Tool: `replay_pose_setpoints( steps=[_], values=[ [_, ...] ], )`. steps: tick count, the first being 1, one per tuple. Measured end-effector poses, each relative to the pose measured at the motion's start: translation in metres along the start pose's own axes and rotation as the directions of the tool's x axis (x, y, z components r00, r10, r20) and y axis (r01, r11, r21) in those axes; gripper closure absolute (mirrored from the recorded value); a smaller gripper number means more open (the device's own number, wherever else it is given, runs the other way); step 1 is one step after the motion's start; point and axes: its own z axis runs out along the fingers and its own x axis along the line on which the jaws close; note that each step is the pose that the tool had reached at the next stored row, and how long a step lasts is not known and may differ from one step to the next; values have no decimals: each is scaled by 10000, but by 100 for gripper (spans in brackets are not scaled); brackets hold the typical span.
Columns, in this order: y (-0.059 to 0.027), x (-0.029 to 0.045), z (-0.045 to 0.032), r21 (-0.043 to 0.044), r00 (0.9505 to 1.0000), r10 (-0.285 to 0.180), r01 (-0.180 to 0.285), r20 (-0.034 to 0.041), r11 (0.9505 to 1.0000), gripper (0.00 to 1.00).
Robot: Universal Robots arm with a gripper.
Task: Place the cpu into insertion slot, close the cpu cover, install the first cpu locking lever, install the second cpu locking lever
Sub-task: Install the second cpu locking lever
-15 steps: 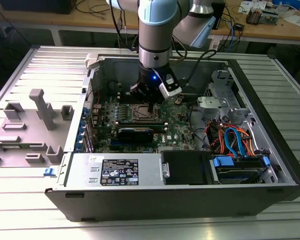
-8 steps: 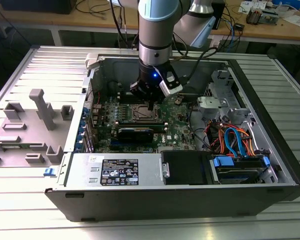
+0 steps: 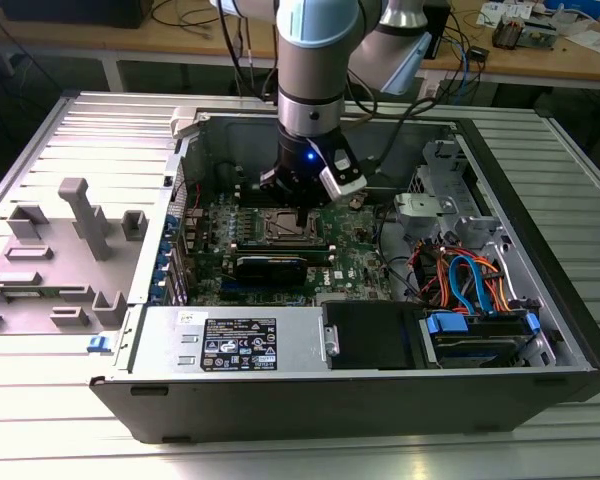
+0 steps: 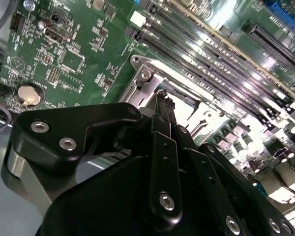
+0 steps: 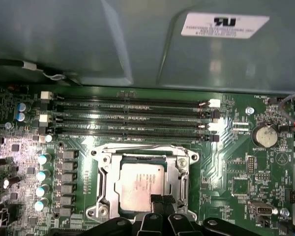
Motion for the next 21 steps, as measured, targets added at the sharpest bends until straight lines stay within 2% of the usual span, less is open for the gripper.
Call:
replay_pose_setpoints(
  steps=[17,21],
  values=[
    [-14,1,-1,1,10000,0,0,0,10000,89],
    [-17,0,-58,0,10000,0,0,1,10000,89]
  ],
)
